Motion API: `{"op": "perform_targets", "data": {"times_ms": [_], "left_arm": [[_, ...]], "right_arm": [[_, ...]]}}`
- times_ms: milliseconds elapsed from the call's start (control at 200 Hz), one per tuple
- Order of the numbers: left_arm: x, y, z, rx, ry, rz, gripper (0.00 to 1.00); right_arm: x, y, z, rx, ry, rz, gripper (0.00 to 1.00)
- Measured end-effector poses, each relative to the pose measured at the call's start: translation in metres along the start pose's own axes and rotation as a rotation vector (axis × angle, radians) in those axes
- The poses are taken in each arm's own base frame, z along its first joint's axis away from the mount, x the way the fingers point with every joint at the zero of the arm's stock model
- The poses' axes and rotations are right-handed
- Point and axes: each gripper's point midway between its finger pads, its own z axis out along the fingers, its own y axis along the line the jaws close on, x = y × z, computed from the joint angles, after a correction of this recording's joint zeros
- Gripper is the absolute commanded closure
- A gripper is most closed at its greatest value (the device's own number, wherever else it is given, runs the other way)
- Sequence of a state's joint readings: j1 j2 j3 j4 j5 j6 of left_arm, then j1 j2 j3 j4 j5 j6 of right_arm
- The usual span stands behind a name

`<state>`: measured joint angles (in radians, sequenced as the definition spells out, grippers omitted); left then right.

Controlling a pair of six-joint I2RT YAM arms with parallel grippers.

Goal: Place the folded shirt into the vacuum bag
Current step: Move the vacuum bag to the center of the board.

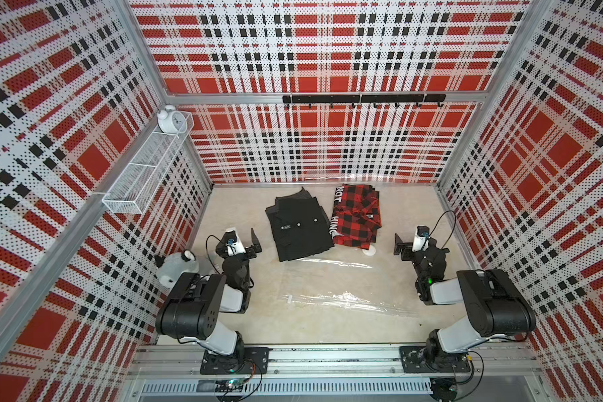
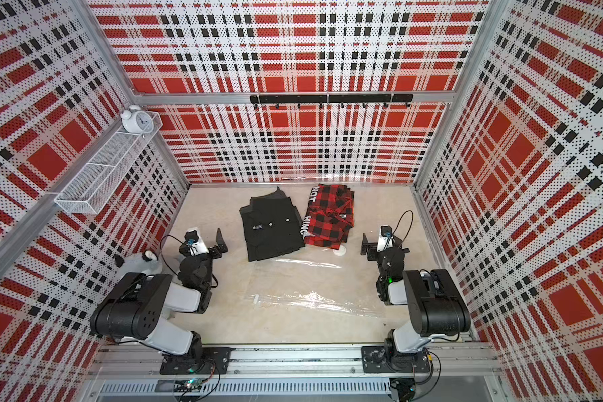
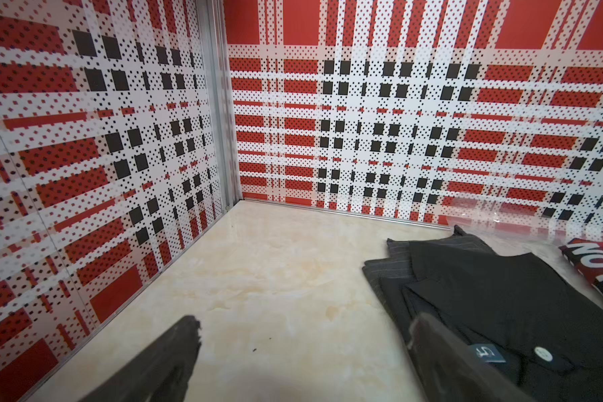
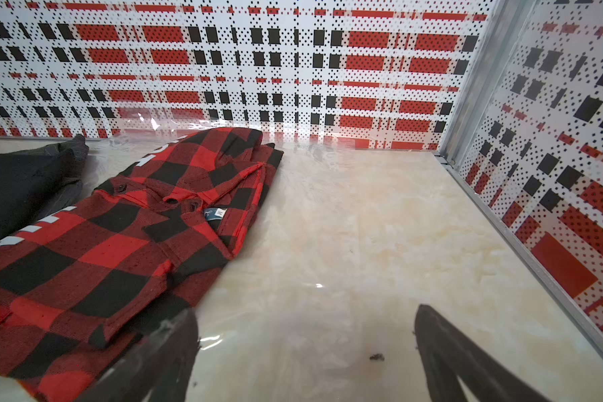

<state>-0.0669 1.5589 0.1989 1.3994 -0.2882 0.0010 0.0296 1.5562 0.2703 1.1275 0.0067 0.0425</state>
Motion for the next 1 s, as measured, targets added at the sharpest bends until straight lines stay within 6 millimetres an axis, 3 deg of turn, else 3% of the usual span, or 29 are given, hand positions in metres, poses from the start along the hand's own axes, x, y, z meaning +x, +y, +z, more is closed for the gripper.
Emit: {"op": "perform_targets", "data": {"times_ms": [1002], "left_arm": [[0.0072, -0.0018, 0.0024, 0.036, 0.032, -0.008, 0.02]], "right_arm": [[-0.0001, 0.0005, 0.0, -0.003, 0.0, 0.0, 0.0]]}}
